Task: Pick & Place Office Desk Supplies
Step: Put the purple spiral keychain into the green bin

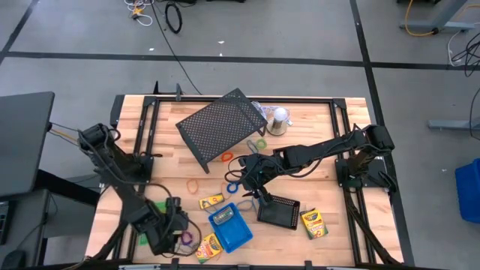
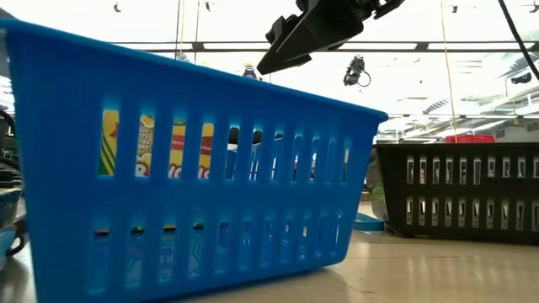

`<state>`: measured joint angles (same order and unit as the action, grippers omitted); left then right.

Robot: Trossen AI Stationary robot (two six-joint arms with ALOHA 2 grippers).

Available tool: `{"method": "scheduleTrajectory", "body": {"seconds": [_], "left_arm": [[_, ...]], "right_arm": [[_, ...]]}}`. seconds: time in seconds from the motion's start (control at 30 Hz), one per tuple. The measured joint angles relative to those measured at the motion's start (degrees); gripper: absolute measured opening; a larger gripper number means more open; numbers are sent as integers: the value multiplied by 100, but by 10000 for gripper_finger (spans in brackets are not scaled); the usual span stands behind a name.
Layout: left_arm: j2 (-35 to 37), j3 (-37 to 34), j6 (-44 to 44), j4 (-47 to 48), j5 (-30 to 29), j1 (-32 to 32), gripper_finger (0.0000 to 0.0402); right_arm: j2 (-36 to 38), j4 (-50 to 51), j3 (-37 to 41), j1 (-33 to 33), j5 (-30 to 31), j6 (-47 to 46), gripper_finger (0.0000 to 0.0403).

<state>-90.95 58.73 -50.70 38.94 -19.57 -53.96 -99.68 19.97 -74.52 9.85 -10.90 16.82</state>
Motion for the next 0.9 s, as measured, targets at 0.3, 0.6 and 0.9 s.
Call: {"method": "scheduleTrajectory", "body": {"seconds": [0.3,0.6,0.9], "left_arm": [[-600,1,515,-331,602,446,262],[-1220,1,496,-581,979,446,263],[-1534,29,529,-661,920,446,233]], "right_arm": [[0,2,0,0,0,2,217],[0,4,0,2,2,19,217],[0,0,0,2,2,17,217]]}}
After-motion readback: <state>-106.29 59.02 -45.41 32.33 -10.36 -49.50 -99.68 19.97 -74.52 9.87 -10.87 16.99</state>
